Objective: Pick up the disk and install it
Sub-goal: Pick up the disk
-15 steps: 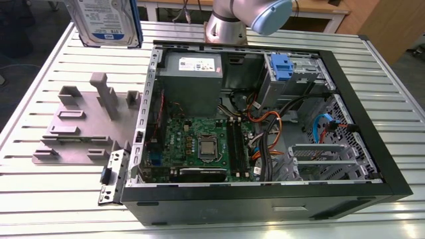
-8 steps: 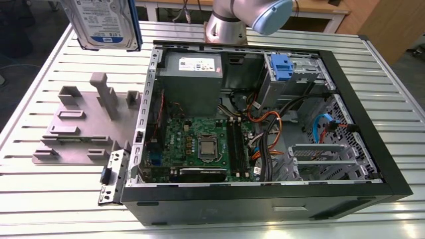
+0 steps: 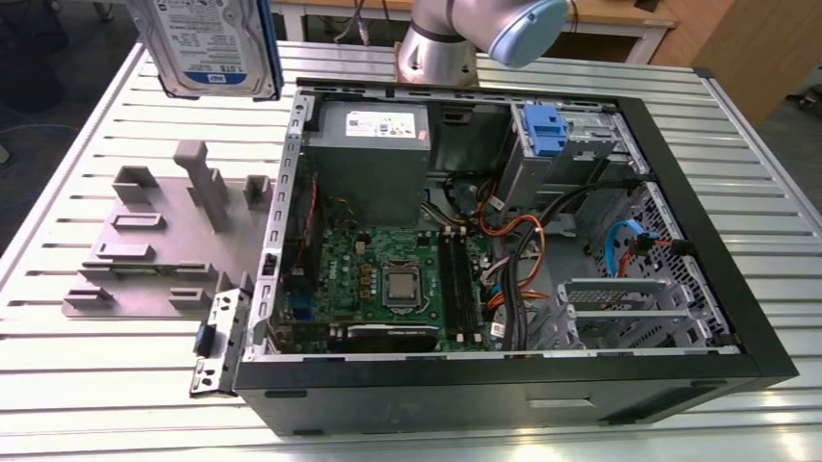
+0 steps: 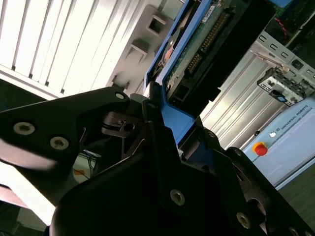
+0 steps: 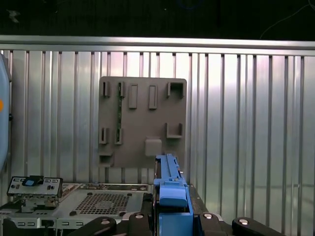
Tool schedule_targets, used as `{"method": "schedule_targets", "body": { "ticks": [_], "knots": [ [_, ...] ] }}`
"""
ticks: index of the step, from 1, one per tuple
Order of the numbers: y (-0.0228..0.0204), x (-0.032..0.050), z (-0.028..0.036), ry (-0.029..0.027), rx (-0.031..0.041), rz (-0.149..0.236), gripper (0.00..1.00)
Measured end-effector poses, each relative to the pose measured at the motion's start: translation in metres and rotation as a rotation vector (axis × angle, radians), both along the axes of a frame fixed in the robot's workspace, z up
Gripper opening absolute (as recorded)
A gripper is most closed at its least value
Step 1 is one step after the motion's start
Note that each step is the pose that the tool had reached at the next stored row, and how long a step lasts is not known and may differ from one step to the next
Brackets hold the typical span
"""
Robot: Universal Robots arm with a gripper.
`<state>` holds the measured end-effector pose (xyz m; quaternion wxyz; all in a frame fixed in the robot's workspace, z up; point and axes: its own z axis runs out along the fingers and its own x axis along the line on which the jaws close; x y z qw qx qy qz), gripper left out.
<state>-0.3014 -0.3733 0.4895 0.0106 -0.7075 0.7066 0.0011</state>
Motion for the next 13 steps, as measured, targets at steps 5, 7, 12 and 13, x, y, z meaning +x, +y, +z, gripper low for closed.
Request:
{"method": "schedule_targets", "body": {
  "ticks": [5, 7, 12, 13],
  "knots": [
    [0.0, 0.0093, 0.0, 0.0, 0.0, 0.0, 0.36],
    [0.0, 0.0127, 0.0, 0.0, 0.0, 0.0, 0.36],
    [0.0, 0.022, 0.0, 0.0, 0.0, 0.0, 0.36],
    [0.0, 0.0238, 0.0, 0.0, 0.0, 0.0, 0.36]
  ]
}}
